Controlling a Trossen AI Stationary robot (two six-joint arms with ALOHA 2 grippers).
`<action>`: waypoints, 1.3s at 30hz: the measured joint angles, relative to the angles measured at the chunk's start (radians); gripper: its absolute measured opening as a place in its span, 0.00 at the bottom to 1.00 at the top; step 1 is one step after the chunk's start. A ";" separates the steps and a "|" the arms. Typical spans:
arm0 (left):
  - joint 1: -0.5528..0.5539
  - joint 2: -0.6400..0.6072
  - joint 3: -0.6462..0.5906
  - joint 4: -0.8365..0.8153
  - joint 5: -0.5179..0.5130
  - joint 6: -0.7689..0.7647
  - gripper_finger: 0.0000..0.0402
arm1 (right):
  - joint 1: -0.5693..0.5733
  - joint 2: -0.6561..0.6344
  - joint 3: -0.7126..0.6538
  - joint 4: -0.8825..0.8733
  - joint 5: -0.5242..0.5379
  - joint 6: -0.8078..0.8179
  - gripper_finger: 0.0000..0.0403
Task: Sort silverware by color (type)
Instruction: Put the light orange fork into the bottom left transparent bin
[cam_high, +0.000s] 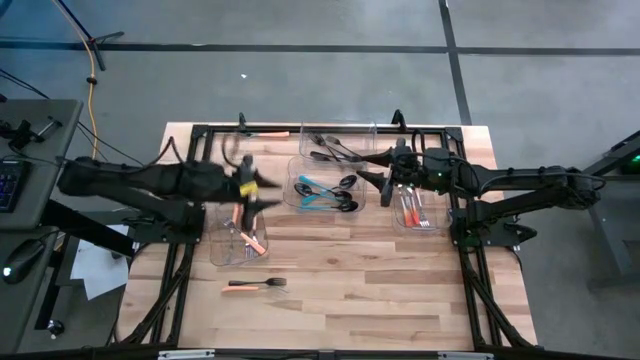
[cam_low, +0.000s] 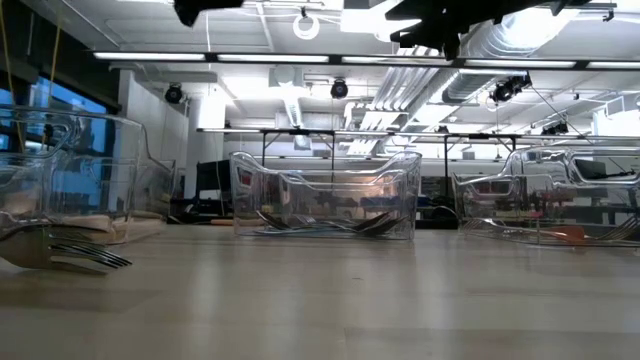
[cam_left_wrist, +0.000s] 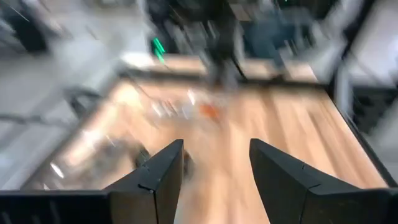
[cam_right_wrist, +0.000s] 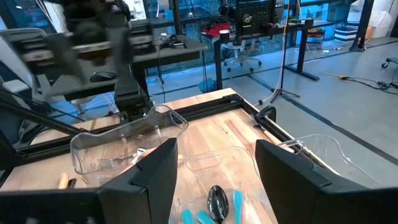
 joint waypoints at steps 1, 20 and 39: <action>-0.037 0.015 0.046 -0.101 0.003 -0.016 0.43 | 0.000 0.000 0.000 0.000 0.000 0.000 0.50; -0.758 0.598 0.241 -0.506 0.041 -0.522 0.43 | 0.000 0.001 0.000 -0.062 0.000 0.000 0.50; -0.740 0.765 0.156 -0.481 -0.008 -0.396 0.43 | 0.000 0.001 0.000 -0.111 0.000 0.010 0.50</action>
